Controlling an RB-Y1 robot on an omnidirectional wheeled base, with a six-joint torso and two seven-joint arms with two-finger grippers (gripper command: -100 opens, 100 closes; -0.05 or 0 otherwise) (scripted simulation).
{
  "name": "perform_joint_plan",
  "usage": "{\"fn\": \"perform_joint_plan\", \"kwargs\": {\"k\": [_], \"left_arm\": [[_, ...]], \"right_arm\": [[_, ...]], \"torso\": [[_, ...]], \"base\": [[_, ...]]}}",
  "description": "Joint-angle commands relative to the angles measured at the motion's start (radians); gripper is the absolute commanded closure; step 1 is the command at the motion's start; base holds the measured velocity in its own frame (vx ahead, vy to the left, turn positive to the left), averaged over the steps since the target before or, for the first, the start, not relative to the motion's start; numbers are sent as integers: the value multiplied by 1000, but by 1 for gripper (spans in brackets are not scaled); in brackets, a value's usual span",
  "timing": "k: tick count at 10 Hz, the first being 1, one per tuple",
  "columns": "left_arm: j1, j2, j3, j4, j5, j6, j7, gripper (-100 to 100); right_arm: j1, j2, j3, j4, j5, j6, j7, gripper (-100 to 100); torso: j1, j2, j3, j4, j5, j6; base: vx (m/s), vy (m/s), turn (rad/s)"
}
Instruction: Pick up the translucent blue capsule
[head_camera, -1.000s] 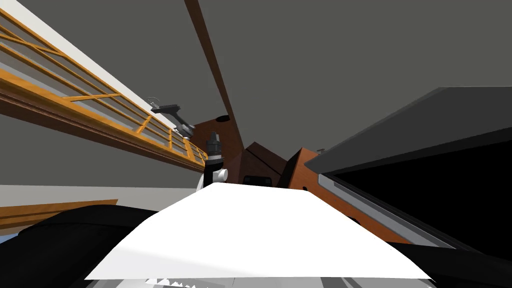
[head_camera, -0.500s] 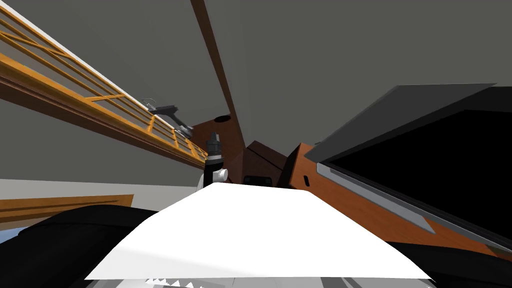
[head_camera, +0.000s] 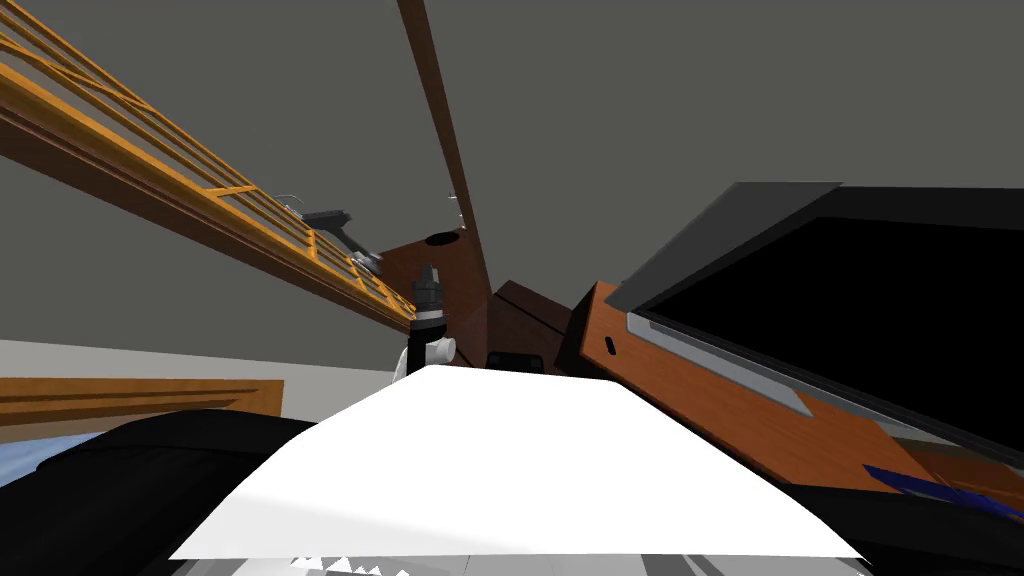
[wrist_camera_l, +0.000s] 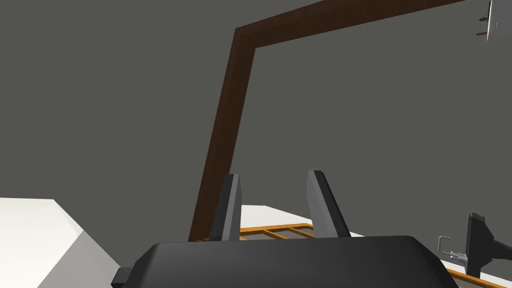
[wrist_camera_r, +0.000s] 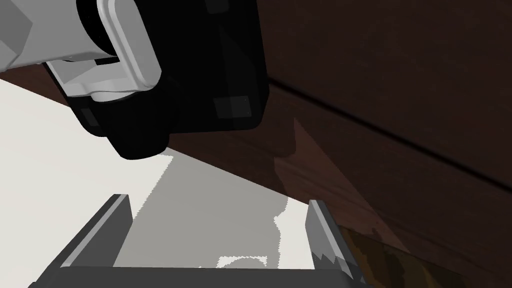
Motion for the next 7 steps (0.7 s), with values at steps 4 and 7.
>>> {"fn": "perform_joint_plan", "kwargs": {"k": [4,7], "left_arm": [[0,0,0,0,0,0,0,0],[0,0,0,0,0,0,0,0]], "right_arm": [[-7,-18,-89,29,-64,-2,18,-100],[-22,-25,-133,36,-92,-9,27,-100]], "torso": [[-6,-14,-8,-3,-2,-1],[-4,-14,-8,-3,-2,0]], "base": [[160,-138,102],[161,-113,83]]}}
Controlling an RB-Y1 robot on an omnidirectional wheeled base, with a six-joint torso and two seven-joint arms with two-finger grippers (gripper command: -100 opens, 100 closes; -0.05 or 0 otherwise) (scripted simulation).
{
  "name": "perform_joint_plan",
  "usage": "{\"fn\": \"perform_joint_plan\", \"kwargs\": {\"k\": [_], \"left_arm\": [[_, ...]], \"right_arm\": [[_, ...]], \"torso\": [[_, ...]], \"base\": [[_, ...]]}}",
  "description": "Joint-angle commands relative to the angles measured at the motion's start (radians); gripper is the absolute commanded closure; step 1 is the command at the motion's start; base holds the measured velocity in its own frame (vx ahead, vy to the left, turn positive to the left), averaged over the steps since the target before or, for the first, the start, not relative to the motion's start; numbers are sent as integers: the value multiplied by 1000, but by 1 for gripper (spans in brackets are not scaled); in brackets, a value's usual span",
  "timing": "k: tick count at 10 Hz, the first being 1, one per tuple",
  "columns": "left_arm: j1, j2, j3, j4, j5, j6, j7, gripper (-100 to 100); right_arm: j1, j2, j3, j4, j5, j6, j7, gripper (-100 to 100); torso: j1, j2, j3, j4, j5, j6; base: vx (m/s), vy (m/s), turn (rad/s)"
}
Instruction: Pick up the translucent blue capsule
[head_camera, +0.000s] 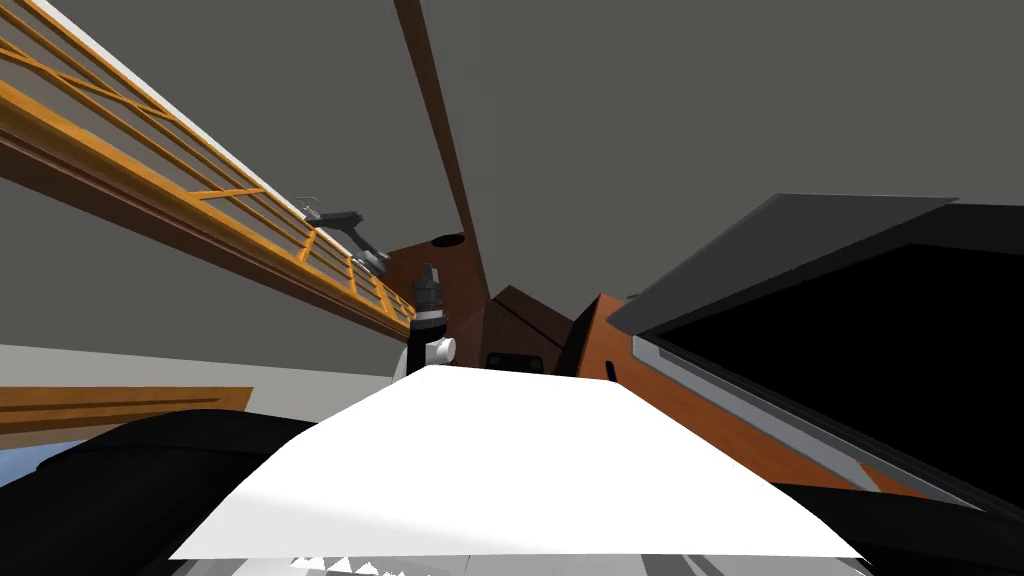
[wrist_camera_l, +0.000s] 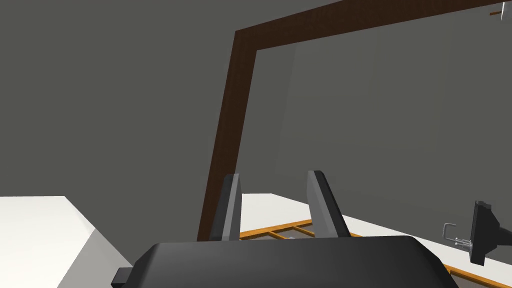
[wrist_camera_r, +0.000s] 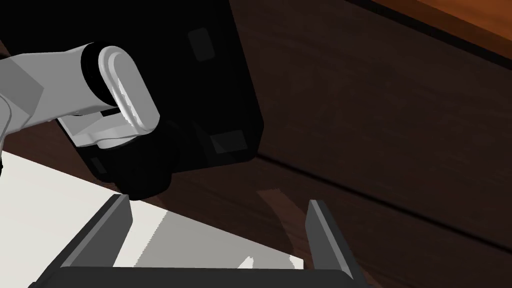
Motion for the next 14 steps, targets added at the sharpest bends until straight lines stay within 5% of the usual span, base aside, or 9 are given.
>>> {"fn": "perform_joint_plan", "kwargs": {"k": [1,5,14], "left_arm": [[0,0,0,0,0,0,0,0],[0,0,0,0,0,0,0,0],[0,0,0,0,0,0,0,0]], "right_arm": [[-14,-2,-20,6,-12,-7,4,-100],[-52,-11,-57,6,-33,-29,13,-100],[-64,-12,-61,4,-35,-36,15,-100]], "torso": [[0,0,0,0,0,0],[-3,0,0,0,-1,0],[10,11,6,2,2,1]], "base": [[168,-135,85],[147,-140,95],[18,1,0]]}}
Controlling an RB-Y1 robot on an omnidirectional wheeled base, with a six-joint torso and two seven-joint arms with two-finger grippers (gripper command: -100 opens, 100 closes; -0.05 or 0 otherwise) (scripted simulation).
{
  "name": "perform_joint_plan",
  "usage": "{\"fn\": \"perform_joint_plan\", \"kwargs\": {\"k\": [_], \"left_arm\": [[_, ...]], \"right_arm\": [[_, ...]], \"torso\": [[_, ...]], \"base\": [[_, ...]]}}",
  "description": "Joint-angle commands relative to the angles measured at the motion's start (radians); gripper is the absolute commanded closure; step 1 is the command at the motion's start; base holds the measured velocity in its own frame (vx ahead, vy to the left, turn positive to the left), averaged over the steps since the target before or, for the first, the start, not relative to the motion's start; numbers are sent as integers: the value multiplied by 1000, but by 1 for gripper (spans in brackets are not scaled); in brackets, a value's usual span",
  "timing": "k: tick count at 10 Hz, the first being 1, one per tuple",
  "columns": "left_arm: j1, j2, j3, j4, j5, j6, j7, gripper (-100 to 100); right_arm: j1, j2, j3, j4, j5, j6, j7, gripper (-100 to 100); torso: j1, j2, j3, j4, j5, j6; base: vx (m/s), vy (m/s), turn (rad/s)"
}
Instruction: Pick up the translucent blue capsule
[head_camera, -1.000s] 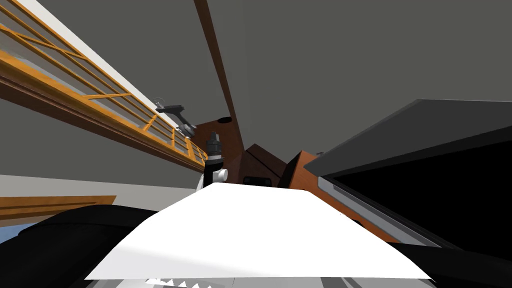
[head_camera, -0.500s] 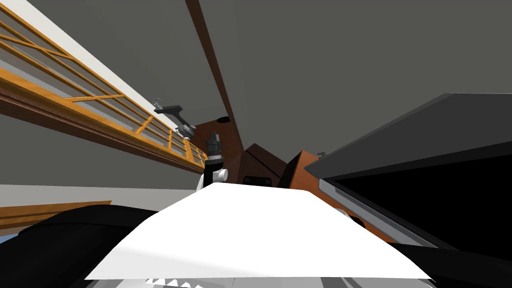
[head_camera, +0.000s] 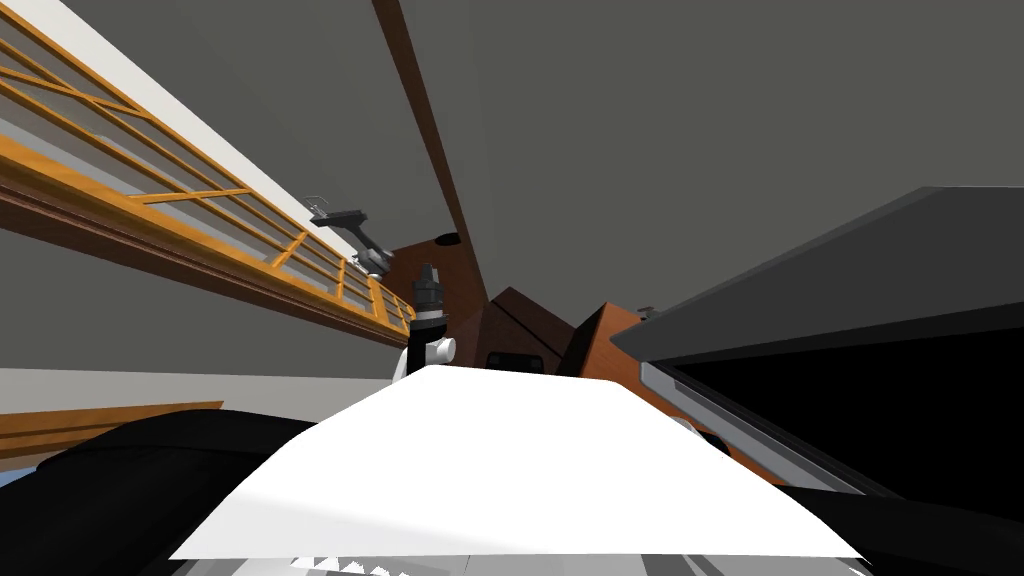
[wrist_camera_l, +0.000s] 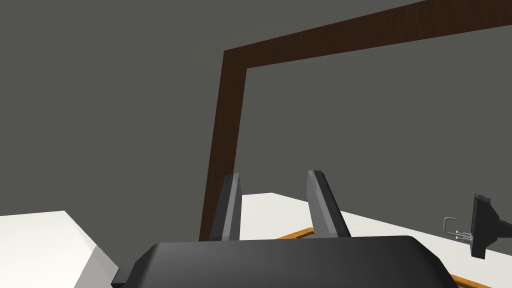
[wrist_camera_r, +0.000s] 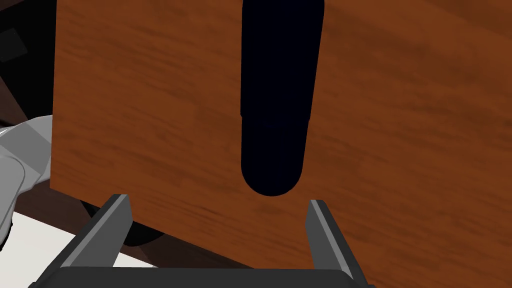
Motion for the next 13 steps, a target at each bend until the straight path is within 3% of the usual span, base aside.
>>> {"fn": "perform_joint_plan", "kwargs": {"k": [1,2,6,8,13], "left_arm": [[0,0,0,0,0,0,0,0],[0,0,0,0,0,0,0,0],[0,0,0,0,0,0,0,0],[0,0,0,0,0,0,0,0],[0,0,0,0,0,0,0,0]], "right_arm": [[0,0,0,0,0,0,0,-100],[0,0,0,0,0,0,0,-100],[11,-75,-82,69,-35,47,64,-100],[11,-86,-91,75,-45,52,71,-100],[-15,-162,-138,154,-142,68,154,-100]], "torso": [[0,0,0,0,0,0],[0,0,0,0,0,0],[4,4,3,1,1,0],[1,-1,-1,0,0,0],[-5,-4,-2,-1,-1,0]], "base": [[0,0,0],[8,1,-26],[-60,47,-15],[28,8,27],[37,-45,98]]}}
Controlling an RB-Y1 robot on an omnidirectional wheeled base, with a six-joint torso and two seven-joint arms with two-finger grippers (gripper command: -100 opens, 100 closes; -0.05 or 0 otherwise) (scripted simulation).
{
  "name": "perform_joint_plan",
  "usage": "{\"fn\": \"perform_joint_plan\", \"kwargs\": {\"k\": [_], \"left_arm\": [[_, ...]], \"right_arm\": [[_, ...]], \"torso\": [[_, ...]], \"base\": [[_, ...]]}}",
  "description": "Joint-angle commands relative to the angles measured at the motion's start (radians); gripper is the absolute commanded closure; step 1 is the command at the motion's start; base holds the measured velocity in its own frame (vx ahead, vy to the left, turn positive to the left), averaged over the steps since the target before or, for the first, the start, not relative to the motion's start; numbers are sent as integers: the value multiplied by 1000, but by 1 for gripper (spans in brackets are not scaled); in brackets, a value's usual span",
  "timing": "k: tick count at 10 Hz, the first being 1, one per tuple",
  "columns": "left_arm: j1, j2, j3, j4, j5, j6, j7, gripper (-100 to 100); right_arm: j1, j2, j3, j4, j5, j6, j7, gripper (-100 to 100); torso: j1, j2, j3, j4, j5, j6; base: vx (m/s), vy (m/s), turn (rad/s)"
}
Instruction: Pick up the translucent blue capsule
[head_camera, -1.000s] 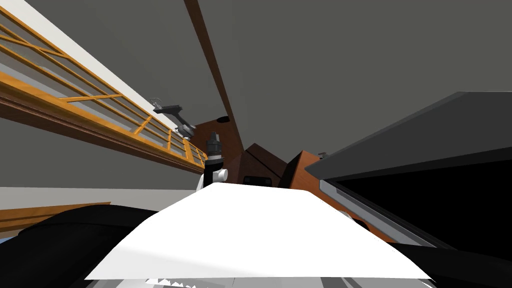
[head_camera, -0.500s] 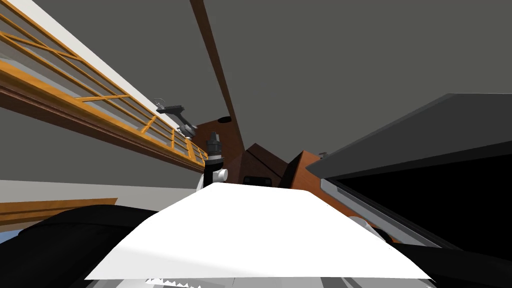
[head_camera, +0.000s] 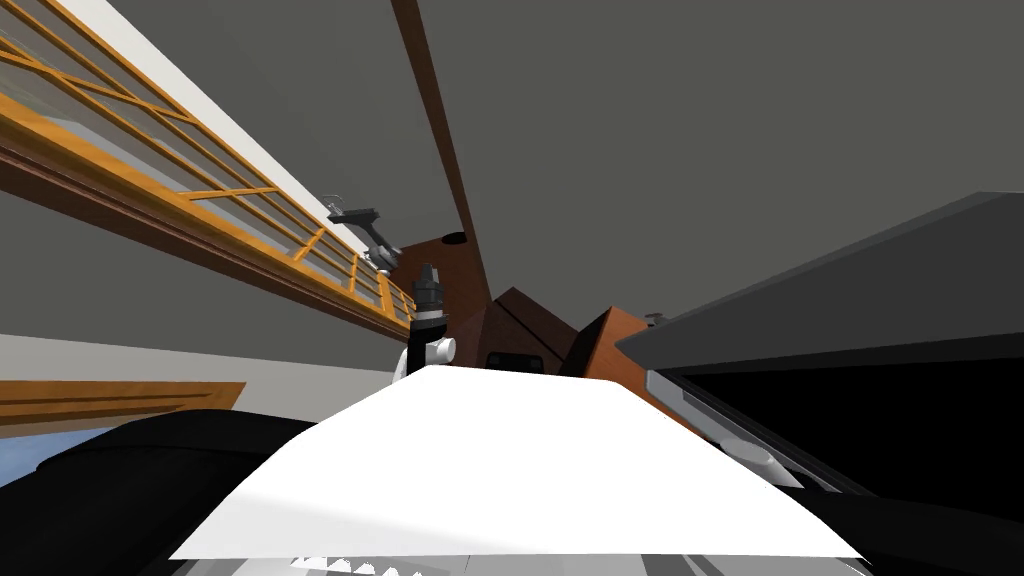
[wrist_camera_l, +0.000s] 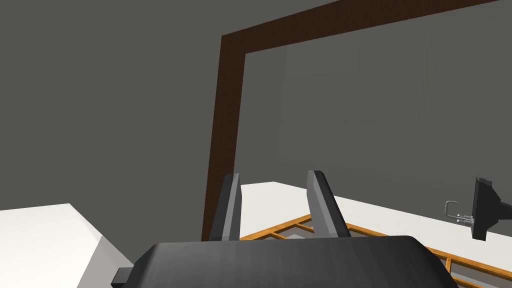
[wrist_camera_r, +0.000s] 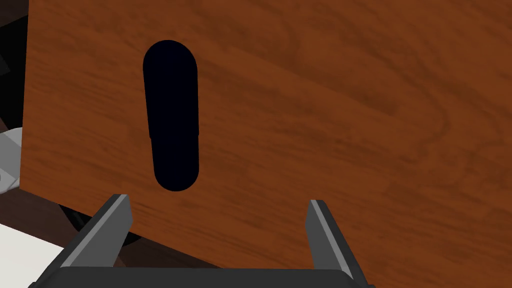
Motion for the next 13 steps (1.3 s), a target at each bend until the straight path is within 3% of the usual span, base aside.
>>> {"fn": "perform_joint_plan", "kwargs": {"k": [1,7,11,13], "left_arm": [[0,0,0,0,0,0,0,0],[0,0,0,0,0,0,0,0],[0,0,0,0,0,0,0,0],[0,0,0,0,0,0,0,0]], "right_arm": [[-15,-17,-7,38,-31,-4,37,-100],[-55,-23,-1,124,-89,-18,108,-100],[-53,49,33,188,-89,-45,122,-100],[-53,49,33,188,-89,-45,122,-100]], "torso": [[0,0,0,0,0,0],[4,2,1,0,1,0],[4,1,0,0,1,1],[4,2,1,1,1,0]], "base": [[-16,3,54],[8,-1,48],[26,0,29],[-4,0,12]]}}
